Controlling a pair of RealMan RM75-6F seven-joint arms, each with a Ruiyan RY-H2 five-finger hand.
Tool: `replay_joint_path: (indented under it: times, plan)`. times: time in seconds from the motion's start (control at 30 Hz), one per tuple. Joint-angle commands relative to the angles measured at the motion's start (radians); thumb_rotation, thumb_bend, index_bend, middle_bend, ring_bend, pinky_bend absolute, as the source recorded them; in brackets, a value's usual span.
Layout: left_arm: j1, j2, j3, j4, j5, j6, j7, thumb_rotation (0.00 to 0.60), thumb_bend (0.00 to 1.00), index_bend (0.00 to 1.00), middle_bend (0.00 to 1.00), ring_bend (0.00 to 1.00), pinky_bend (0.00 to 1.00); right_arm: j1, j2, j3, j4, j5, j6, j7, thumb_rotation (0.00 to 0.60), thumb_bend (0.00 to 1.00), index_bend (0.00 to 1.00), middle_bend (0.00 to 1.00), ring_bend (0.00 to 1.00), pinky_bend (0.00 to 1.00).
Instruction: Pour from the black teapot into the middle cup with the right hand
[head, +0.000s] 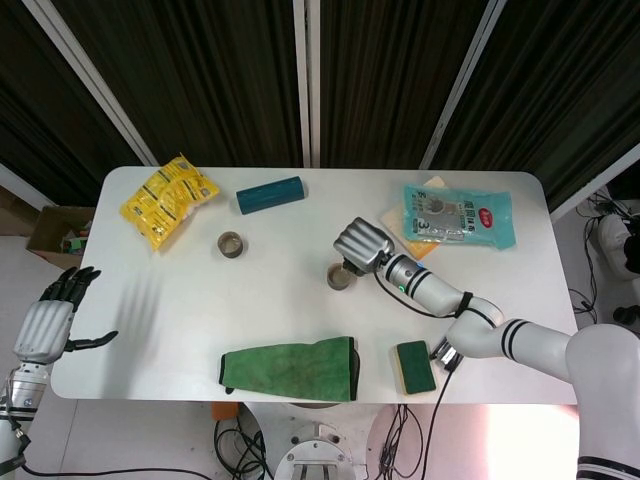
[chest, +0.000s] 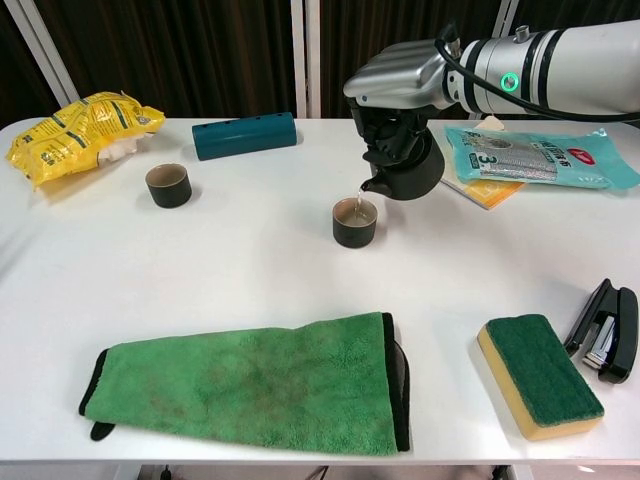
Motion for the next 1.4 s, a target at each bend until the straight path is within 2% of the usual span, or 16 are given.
replay_joint_path:
  times: [0.03, 1.4]
  plan:
    - [0.000, 0.001, 0.000, -0.001, 0.000, 0.000, 0.001, 0.441, 0.07, 0.12, 0.09, 0.03, 0.18, 0.000, -0.001, -0.001, 0.002, 0.001, 0.001, -0.006, 0.600, 0.46, 1.00, 1.00, 0.87, 0.68]
    - [0.002, -0.006, 0.001, 0.013, 0.000, -0.001, -0.014, 0.443, 0.07, 0.12, 0.09, 0.03, 0.18, 0.009, -0.012, 0.001, -0.008, 0.048, -0.018, -0.063, 0.600, 0.46, 1.00, 1.00, 0.88, 0.68]
